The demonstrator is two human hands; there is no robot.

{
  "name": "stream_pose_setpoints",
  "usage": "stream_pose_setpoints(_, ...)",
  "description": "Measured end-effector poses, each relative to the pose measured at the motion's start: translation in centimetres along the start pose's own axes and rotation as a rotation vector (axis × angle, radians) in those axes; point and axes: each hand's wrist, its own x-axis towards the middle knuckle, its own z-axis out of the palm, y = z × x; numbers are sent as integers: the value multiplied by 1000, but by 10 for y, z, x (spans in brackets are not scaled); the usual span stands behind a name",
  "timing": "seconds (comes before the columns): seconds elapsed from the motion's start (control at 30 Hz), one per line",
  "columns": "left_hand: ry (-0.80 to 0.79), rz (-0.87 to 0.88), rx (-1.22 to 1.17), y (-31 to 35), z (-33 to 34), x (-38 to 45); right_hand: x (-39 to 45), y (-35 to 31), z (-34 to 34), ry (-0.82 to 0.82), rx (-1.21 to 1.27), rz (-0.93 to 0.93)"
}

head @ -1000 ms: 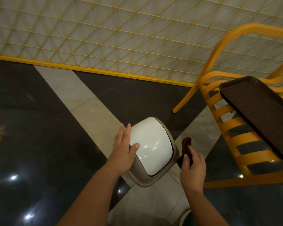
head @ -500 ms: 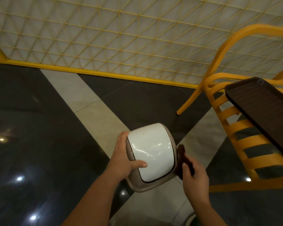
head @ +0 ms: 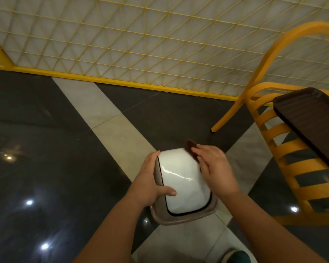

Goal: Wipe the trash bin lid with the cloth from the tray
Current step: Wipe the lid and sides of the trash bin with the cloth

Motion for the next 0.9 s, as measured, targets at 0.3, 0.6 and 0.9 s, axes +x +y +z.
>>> stream_pose_setpoints(0.3, 3, -1, -28, -1, 2, 0, -17, -41, 24, -112, 33, -268)
stream_pose_setpoints(0.6, -1, -21, 56, 8, 3, 1, -18, -38, 12, -18, 18, 166)
stream_pose_setpoints(0.9, -58, -89, 132, 14, -6, 3, -1, -9, 6, 69, 113, 341)
